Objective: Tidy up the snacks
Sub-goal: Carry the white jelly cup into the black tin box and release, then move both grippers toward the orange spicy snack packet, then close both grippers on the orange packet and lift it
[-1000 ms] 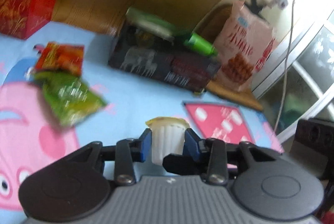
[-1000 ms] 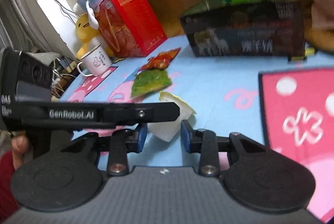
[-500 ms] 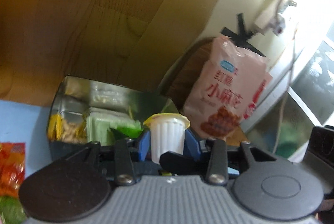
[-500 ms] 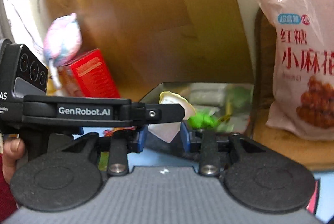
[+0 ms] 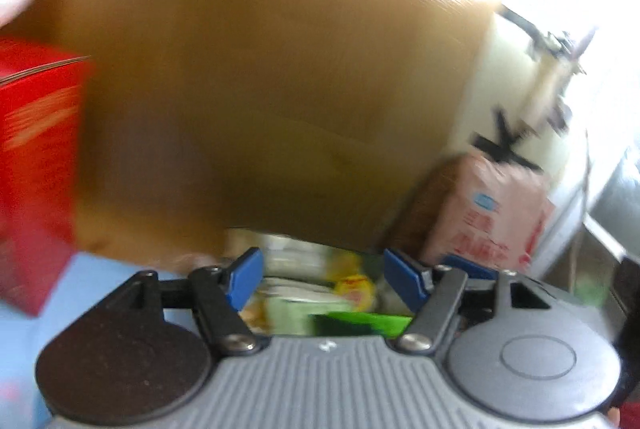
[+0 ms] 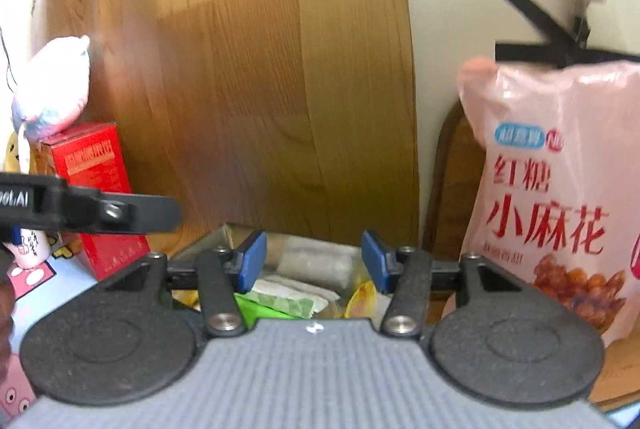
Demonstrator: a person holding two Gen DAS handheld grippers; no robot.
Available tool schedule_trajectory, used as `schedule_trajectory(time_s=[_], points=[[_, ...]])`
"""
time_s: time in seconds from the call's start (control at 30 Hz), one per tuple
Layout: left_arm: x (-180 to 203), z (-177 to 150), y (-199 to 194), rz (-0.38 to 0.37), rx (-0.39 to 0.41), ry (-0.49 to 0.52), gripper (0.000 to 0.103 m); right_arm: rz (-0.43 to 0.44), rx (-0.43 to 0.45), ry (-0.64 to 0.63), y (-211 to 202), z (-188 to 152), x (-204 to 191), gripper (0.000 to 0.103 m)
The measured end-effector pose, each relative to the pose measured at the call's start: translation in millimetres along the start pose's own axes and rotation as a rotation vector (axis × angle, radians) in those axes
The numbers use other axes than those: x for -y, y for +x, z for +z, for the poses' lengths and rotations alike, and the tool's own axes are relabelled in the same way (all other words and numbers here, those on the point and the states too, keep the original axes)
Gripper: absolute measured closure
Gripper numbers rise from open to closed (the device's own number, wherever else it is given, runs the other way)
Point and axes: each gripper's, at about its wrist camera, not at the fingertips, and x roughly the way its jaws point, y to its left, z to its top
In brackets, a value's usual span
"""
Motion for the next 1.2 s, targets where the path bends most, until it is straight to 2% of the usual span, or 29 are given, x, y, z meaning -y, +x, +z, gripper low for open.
schedule_trajectory(time_s=[0.1,0.23,0.4,0.5,0.6,0.73,0.8,0.93,0.97,1.0,1.07,1.1,1.13,1.2], points=[[-36.4,-3.0,-20.6,0.041,-0.003,-0.062,0.035,0.017,0.028,-0.002,-11.4,-4.5,-6.3,0.048],[-76.3,-13.0,-39.2,0.134,-0.015,-0.075,0.035,0.084,0.019,0.019,-27.0,-6.2,-12.0,0.047],[-118.7,-25.9,-40.7,0.182,-0.1,-0.141,0.035,0.236,-0.083,0.008,-22.2,-12.9,-49.8,0.043],[-128.5,-31.4,-33.0,0.194,-0.164,-0.143,0.035,0.314,-0.182,-0.001,-4.7,-24.4,-76.2,0.043],[-139.5,-34.4,-22.2,0.18,-0.22,-0.191,0.035,0.382,-0.298,0.068,23.0,-42.4,-96.1,0.044],[-147.4,-43.7,-9.8,0.144,-0.253,-0.261,0.035,0.374,-0.369,0.138,57.8,-60.1,-110.3,0.044],[-146.5,-45.7,-6.7,0.14,-0.242,-0.256,0.035,0.352,-0.387,0.187,73.6,-66.2,-108.3,0.044],[-139.3,-49.3,0.6,0.119,-0.23,-0.259,0.039,0.343,-0.366,0.296,93.7,-75.2,-100.1,0.044],[-138.2,-50.9,6.5,0.101,-0.232,-0.279,0.046,0.359,-0.363,0.319,95.7,-75.5,-98.8,0.046],[-136.7,-52.2,8.3,0.105,-0.231,-0.286,0.05,0.37,-0.36,0.326,98.5,-76.0,-100.1,0.055],[-131.8,-53.2,8.3,0.134,-0.218,-0.269,0.054,0.371,-0.357,0.327,97.0,-77.9,-104.0,0.058],[-130.7,-54.6,7.9,0.136,-0.218,-0.275,0.059,0.372,-0.357,0.328,96.0,-78.1,-104.7,0.066],[-129.9,-56.8,7.7,0.123,-0.218,-0.294,0.058,0.383,-0.363,0.34,94.4,-79.0,-103.2,0.072],[-126.6,-61.2,3.3,0.083,-0.219,-0.323,0.059,0.402,-0.366,0.38,88.9,-82.3,-96.8,0.074]])
